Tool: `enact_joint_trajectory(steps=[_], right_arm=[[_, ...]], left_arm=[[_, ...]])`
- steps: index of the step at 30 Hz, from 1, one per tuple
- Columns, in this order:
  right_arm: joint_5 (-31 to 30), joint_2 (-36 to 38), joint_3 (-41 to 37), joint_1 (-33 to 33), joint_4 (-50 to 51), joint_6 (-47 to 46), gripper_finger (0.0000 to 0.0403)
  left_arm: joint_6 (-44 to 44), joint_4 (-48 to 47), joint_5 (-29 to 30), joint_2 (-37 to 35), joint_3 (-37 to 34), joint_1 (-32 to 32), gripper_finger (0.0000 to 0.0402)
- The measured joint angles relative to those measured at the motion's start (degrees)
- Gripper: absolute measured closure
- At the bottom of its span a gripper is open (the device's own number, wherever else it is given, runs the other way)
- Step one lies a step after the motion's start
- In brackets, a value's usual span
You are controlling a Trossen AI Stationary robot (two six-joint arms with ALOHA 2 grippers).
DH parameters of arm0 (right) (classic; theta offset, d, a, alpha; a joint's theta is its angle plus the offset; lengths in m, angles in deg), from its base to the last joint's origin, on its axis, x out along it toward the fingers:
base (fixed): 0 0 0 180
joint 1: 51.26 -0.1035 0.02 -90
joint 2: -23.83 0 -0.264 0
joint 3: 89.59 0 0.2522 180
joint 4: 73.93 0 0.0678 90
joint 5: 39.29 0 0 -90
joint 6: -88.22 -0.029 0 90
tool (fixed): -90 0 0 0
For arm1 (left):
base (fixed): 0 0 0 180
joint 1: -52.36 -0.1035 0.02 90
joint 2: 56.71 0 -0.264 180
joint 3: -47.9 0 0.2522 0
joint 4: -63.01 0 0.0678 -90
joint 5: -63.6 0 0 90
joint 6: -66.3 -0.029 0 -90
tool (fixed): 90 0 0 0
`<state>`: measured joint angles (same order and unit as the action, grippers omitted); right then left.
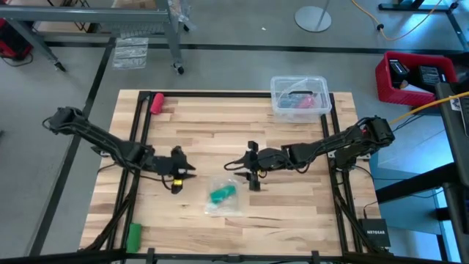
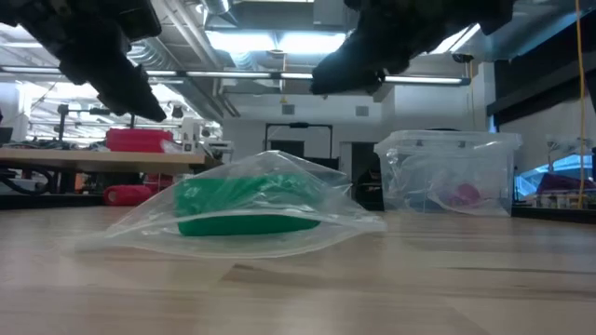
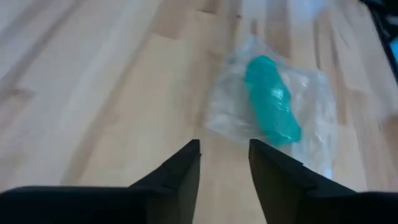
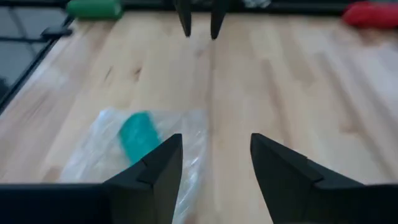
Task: Roll bandage
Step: Close the transparent zip bag
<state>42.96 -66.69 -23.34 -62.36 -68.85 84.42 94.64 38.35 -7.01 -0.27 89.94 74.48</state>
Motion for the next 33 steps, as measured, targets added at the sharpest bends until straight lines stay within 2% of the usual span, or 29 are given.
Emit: enact_joint_trajectory(steps=[5,9,13,17,19,23,33], right_arm=[[1.82,-0.07,-0.02,-3.07,3.21,-0.46,0.0210],[1.82,-2.01,-0.51,-7.10,0.98,0.07,0.0210],[-0.17,-7.40,-0.59,-10.10,-1.99,2.82,0.0210],[-1.10,-13.86,-0.61,-11.47,-9.51,9.59,0.0210],[-4.59,-16.19,-0.54,-11.50,-12.53,13.47,0.0210],[-10.65,-18.65,1.04,-9.71,-15.70,18.90,0.0210],[-9.10,-18.62,1.38,1.03,-10.66,16.46,0.0210]], left_arm=[[-6.70,10.59,-0.28,9.39,0.02,5.81,0.0262],[-6.41,17.35,1.51,17.15,0.04,8.87,0.0267],[-4.60,23.85,2.06,23.64,0.05,10.84,0.0272],[-4.18,26.58,2.03,27.79,1.78,12.51,0.0272],[-4.68,26.60,2.06,28.88,2.91,12.97,0.0272],[-4.74,26.61,2.06,30.63,3.76,13.16,0.0272],[-7.42,24.71,3.41,31.19,3.78,13.00,0.0273]])
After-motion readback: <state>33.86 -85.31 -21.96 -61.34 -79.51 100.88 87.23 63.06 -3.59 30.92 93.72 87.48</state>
